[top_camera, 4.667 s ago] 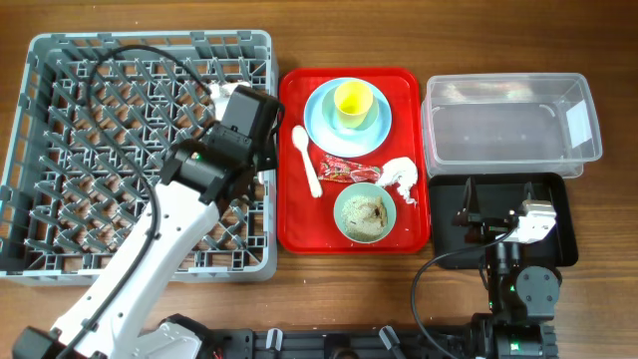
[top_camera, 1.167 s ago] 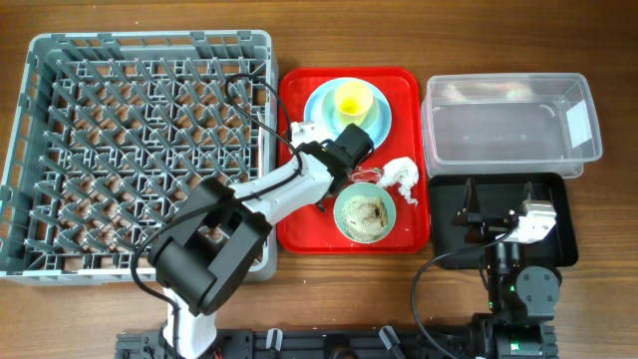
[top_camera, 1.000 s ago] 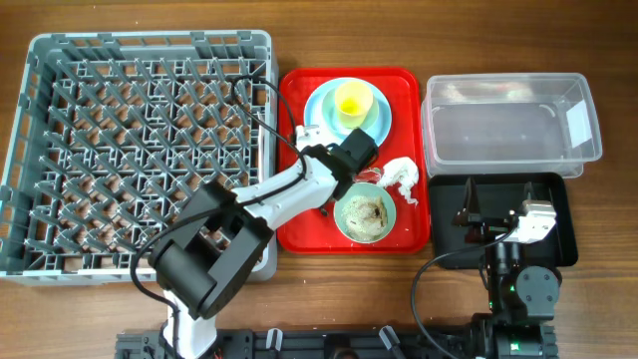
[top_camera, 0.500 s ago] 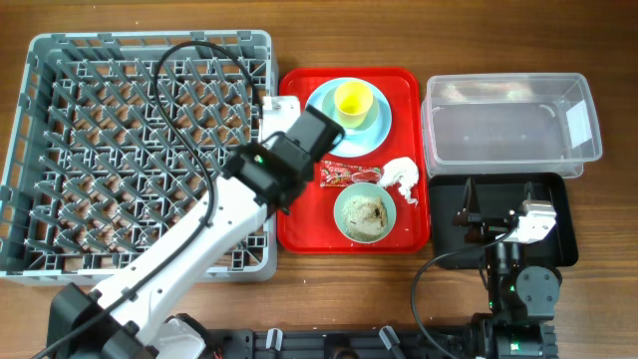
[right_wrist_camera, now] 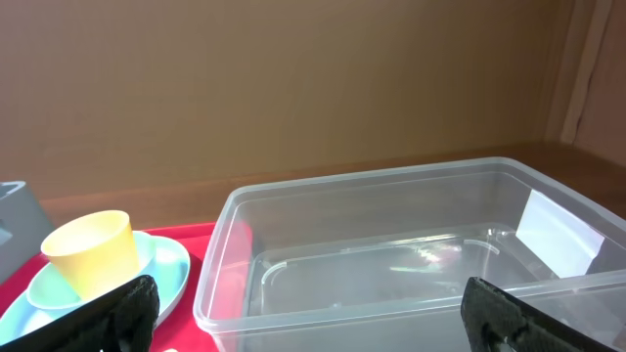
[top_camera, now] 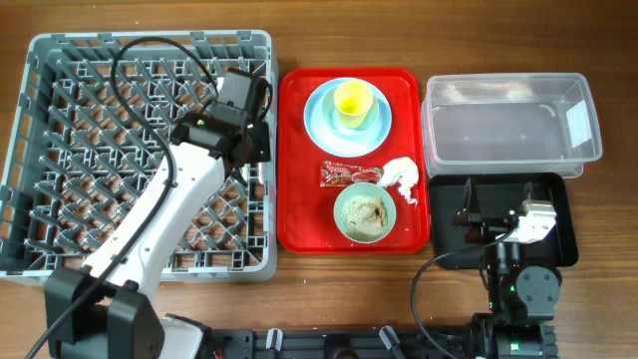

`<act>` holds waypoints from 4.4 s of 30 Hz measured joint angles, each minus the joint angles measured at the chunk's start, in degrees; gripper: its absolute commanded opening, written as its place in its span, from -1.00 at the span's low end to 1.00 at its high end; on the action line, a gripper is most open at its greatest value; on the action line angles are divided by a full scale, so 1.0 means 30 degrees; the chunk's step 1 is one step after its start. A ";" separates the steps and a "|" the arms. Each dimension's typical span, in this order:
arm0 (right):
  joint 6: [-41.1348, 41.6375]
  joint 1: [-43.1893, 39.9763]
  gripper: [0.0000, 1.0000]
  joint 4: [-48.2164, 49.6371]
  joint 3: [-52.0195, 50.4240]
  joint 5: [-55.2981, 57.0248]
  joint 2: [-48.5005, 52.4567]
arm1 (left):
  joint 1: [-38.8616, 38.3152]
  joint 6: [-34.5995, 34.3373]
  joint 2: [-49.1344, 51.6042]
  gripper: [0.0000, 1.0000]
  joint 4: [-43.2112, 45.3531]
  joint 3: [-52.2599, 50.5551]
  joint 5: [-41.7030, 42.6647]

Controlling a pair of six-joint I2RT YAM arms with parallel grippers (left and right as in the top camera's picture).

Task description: Sort waste into correct bins and load items into the dishwasher rack

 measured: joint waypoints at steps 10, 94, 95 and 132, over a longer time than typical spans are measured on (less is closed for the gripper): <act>0.0000 0.0000 1.00 0.0000 0.0000 0.0000 0.0000 | 0.0000 0.0000 0.2055 -0.92 0.0554 -0.0750 0.0204; 1.2495 1.2976 -0.91 -1.5030 1.8418 0.7628 3.0082 | 0.3402 -0.6958 -1.5446 1.00 -0.2980 -0.0299 -0.0590; 1.2480 1.2400 -0.91 -1.5030 1.8411 0.7548 3.0388 | 0.3402 -0.6958 -1.5446 1.00 -0.2980 -0.0299 -0.0590; 0.9777 1.1460 -0.41 -1.1438 2.0881 -0.1705 3.0600 | 0.3402 -0.6958 -1.5446 1.00 -0.2980 -0.0299 -0.0590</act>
